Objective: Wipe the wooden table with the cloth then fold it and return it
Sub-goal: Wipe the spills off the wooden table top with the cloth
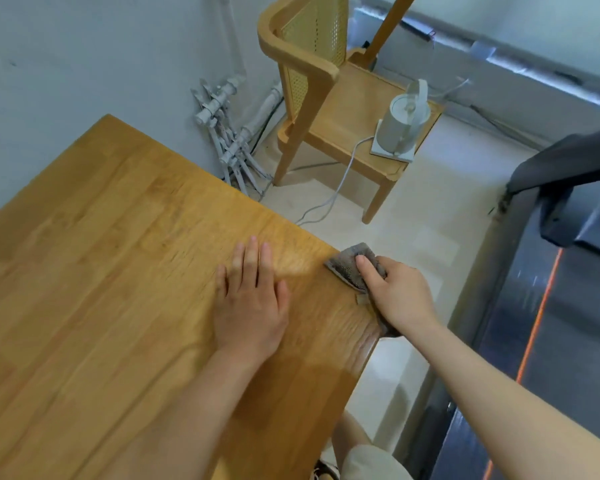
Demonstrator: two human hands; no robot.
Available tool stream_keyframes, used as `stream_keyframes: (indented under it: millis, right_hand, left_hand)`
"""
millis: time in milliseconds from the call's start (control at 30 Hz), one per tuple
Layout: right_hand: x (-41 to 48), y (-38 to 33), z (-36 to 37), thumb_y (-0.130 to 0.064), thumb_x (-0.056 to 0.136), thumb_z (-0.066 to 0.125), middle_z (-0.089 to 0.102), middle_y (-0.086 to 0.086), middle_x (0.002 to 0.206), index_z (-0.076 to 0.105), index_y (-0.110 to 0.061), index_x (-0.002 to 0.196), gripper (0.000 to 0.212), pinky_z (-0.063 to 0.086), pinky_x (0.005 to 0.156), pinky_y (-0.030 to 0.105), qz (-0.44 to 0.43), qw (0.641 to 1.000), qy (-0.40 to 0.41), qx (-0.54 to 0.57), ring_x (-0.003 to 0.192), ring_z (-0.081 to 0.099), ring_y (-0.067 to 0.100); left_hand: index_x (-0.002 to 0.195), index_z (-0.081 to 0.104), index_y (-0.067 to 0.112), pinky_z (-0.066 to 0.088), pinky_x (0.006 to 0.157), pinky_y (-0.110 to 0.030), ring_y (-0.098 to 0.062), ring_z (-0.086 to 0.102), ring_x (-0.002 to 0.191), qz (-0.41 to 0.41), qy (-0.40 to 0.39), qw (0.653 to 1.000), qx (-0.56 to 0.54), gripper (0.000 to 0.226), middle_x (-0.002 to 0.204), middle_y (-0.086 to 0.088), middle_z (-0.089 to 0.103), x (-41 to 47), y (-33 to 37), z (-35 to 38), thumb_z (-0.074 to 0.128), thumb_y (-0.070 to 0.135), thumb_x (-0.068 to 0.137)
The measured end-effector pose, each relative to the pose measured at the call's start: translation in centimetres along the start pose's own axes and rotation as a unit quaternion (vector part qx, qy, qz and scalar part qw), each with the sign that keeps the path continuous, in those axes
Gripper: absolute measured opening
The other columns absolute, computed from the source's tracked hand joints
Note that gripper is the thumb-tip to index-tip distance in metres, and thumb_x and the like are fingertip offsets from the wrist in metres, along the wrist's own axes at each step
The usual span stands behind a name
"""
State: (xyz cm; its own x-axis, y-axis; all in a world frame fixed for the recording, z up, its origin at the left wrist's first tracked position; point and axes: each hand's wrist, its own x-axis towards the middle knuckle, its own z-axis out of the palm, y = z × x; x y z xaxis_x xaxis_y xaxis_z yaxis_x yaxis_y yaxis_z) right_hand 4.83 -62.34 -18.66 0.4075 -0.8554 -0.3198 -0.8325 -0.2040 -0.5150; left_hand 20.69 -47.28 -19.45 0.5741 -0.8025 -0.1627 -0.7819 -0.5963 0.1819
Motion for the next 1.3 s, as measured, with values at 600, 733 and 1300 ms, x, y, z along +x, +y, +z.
stream_keyframes:
  millis: [600,733,1300]
  right_hand:
    - [-11.5,-1.8,8.3,-0.036,0.103,0.038,0.064,-0.001,0.113,0.049,-0.024,0.137,0.038,0.045,0.088,0.029,0.189,0.863,0.184,0.431,0.103,0.058,0.017]
    - [-14.8,-2.1,9.9,-0.035,0.103,0.038,0.061,0.0,0.119,0.041,-0.025,0.142,0.04,0.044,0.091,0.031,0.179,0.871,0.141,0.436,0.107,0.057,0.019]
    - [-14.4,-10.0,-5.0,-0.027,0.096,0.057,0.075,0.011,0.096,0.071,-0.013,0.105,0.022,0.056,0.08,0.039,0.055,0.861,-0.183,0.472,0.089,0.072,0.026]
  left_hand:
    - [0.152,-0.009,0.025,-0.001,0.118,-0.035,-0.012,-0.017,0.145,0.065,-0.071,0.995,-0.021,0.058,0.159,0.005,-0.014,-11.8,-0.8,-1.4,0.019,0.037,0.102]
    - [0.151,-0.011,0.029,-0.001,0.117,-0.033,-0.011,-0.015,0.145,0.059,-0.095,0.993,-0.039,0.062,0.159,0.007,-0.014,-14.0,-0.6,-1.5,0.026,0.031,0.101]
    - [0.121,0.06,0.025,0.052,0.078,-0.027,-0.012,0.069,0.095,-0.17,-0.086,0.664,-0.723,0.029,0.102,0.002,0.073,-12.2,4.3,-11.1,0.063,0.024,0.091]
